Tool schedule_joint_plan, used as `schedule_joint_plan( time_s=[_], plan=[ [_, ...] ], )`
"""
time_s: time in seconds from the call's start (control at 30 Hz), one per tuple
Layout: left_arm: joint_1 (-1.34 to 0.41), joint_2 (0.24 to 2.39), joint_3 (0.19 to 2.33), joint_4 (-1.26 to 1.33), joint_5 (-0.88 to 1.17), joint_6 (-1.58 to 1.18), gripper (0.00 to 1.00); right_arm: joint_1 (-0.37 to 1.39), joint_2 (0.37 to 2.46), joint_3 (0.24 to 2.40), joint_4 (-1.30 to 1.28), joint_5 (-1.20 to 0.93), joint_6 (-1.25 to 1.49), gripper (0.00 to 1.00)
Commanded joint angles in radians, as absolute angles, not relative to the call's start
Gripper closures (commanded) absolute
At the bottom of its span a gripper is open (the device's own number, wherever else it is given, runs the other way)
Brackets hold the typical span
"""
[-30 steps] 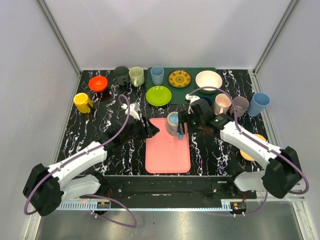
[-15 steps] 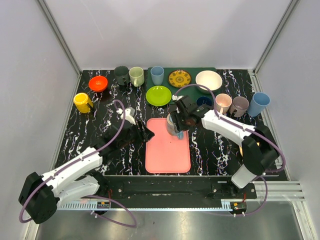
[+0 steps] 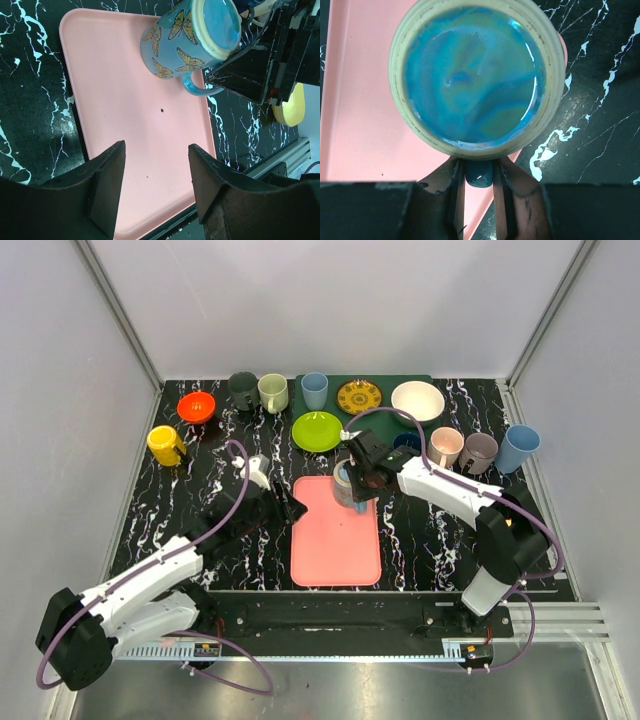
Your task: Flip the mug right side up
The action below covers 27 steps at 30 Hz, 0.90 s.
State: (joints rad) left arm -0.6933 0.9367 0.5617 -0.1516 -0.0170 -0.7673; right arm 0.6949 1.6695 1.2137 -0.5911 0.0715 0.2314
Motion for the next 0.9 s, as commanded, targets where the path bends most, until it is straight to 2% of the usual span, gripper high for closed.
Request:
schedule_joint_plan(
  time_s=[0.0, 0.2, 0.23, 0.33, 0.37, 0.43, 0.47, 0.5, 0.7, 0.73, 0.87],
  plan=[
    [-0.693, 0.896, 0.566, -0.144, -0.052, -0.749, 0.45, 0.706, 1.596, 1.246, -0.598, 0.109, 0.232, 1.00],
    [-0.693, 0.780, 0.525, -0.103, -0.103, -0.770, 0.45, 0.697, 1.366, 1.192, -0.509, 0.042, 0.333, 1.00],
    [-0.693, 0.753, 0.508, -0.078, -0.100, -0.776, 0.43, 0.692, 1.341, 1.181, -0.482, 0.019, 0.351, 1.00],
    [-0.692, 0.642, 0.402, 0.120, -0.029, -0.808, 0.38, 0.647, 1.235, 1.111, -0.354, -0.128, 0.452, 1.00],
    [-0.693, 0.608, 0.364, 0.281, -0.009, -0.825, 0.31, 0.629, 1.208, 1.082, -0.304, -0.171, 0.487, 1.00],
    [-0.695, 0.516, 0.238, 0.429, 0.018, -0.923, 0.19, 0.573, 1.155, 1.016, -0.186, -0.311, 0.584, 1.00],
    [-0.695, 0.493, 0.203, 0.543, 0.026, -0.951, 0.09, 0.559, 1.146, 1.002, -0.155, -0.346, 0.615, 1.00],
    [-0.696, 0.470, 0.161, 0.581, 0.056, -0.986, 0.06, 0.548, 1.129, 0.987, -0.117, -0.415, 0.667, 1.00],
    [-0.701, 0.598, 0.132, 0.895, 0.290, -1.031, 0.01, 0.522, 1.101, 0.803, 0.366, -0.616, 0.958, 1.00],
    [-0.704, 0.623, 0.127, 0.947, 0.301, -1.046, 0.01, 0.523, 1.109, 0.792, 0.490, -0.636, 0.992, 1.00],
    [-0.712, 0.751, 0.132, 1.141, 0.317, -1.086, 0.01, 0.523, 1.146, 0.753, 0.689, -0.686, 1.135, 1.00]
  ],
)
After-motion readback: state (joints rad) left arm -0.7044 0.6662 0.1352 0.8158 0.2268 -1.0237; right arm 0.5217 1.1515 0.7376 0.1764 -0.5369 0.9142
